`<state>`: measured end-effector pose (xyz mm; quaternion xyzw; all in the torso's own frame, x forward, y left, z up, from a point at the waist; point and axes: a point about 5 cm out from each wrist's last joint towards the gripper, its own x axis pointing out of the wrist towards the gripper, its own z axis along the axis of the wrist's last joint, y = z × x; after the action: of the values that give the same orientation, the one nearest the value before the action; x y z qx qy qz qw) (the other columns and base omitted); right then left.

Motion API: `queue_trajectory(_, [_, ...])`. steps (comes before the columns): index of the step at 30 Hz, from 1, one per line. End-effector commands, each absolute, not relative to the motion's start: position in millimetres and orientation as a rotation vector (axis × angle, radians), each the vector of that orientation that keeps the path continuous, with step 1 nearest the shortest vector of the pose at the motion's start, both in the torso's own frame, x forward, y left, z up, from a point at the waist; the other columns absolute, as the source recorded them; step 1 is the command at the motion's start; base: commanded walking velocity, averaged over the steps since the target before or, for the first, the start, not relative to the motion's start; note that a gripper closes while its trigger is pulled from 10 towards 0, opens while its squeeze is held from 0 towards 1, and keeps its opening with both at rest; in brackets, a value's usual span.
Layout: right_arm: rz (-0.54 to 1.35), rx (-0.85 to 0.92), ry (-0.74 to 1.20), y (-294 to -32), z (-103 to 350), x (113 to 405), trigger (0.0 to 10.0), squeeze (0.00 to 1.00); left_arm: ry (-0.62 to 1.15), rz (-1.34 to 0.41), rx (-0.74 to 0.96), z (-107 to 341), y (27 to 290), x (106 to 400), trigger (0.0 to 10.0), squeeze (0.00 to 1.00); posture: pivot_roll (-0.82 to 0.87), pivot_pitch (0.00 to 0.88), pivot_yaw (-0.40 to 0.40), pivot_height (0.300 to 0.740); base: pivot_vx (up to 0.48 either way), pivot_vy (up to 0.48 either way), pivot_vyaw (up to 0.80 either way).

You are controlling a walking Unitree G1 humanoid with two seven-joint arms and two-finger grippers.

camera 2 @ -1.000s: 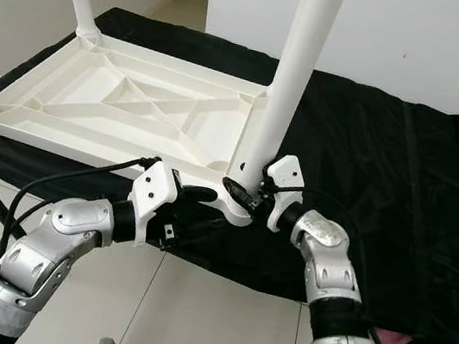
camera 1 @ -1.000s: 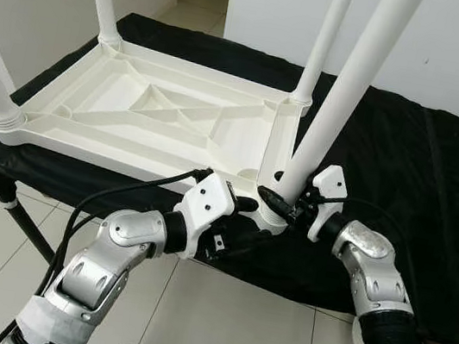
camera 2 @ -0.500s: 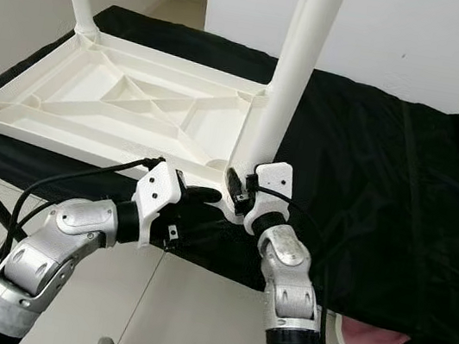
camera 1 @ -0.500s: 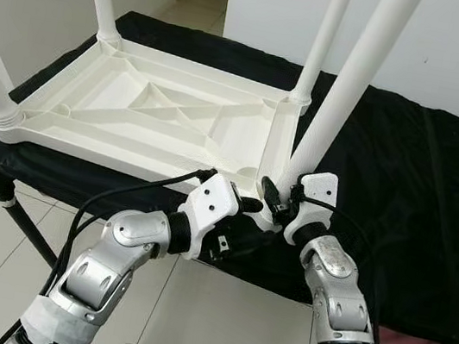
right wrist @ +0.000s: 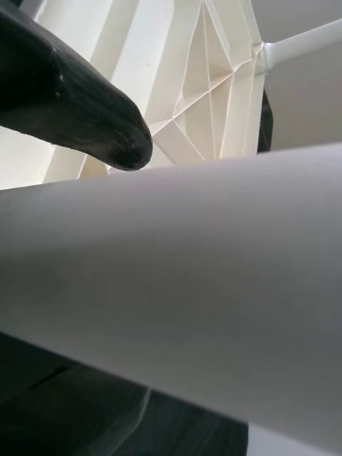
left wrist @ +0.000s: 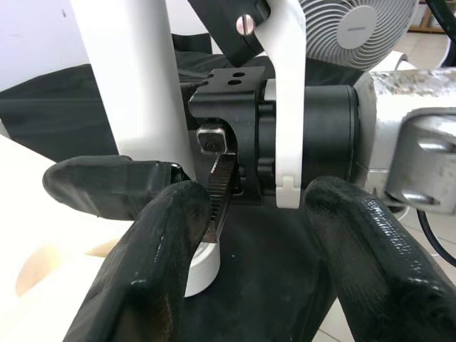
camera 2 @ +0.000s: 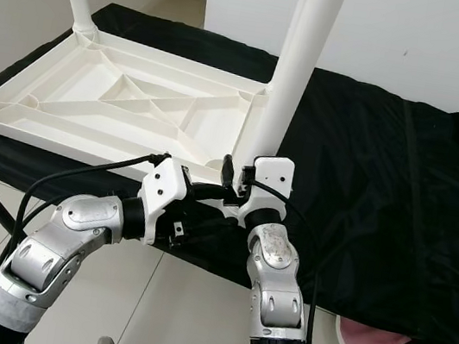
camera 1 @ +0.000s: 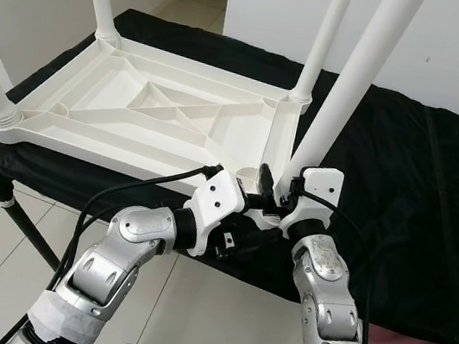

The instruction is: Building children table

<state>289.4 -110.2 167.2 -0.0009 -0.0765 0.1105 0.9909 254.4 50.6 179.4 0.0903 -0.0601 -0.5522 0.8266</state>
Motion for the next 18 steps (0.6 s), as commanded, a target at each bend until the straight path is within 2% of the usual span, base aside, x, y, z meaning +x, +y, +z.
queue_trajectory(1, [0.241, 0.014, -0.150, -109.2, 168.7, 287.7, 10.0, 0.95, -0.132, -1.105, 0.190, 179.4, 50.9, 259.3, 10.0, 0.00, -0.11, 0.049, -0.017, 0.740, 0.000, 0.000, 0.00])
queue_trajectory(2, [0.276, 0.006, -0.141, -110.4, 169.0, 287.8, 10.0, 0.00, -0.132, -1.105, 0.189, 179.7, 50.9, 259.7, 10.0, 0.00, -0.11, 0.051, -0.014, 0.740, 0.000, 0.000, 0.00])
queue_trajectory(11, [0.493, -0.078, -0.128, -128.0, 168.9, 294.4, 10.0, 0.00, -0.133, -1.105, 0.197, 181.0, 53.0, 261.9, 10.0, 0.00, -0.10, 0.051, -0.004, 0.740, 0.000, 0.000, 0.00])
queue_trajectory(13, [0.493, -0.078, -0.128, -128.0, 168.9, 294.4, 10.0, 0.00, -0.133, -1.105, 0.197, 181.0, 53.0, 261.9, 10.0, 0.00, -0.10, 0.051, -0.004, 0.740, 0.000, 0.000, 0.00])
queue_trajectory(17, [0.711, -0.160, -0.118, -134.5, 167.7, 298.2, 10.0, 0.00, -0.133, -1.106, 0.198, 181.4, 53.5, 261.0, 10.0, 0.00, -0.10, 0.053, 0.004, 0.740, 0.000, 0.000, 0.00])
queue_trajectory(18, [0.711, -0.160, -0.118, -134.5, 167.7, 298.2, 10.0, 0.00, -0.133, -1.106, 0.198, 181.4, 53.5, 261.0, 10.0, 0.00, -0.10, 0.053, 0.004, 0.740, 0.000, 0.000, 0.00])
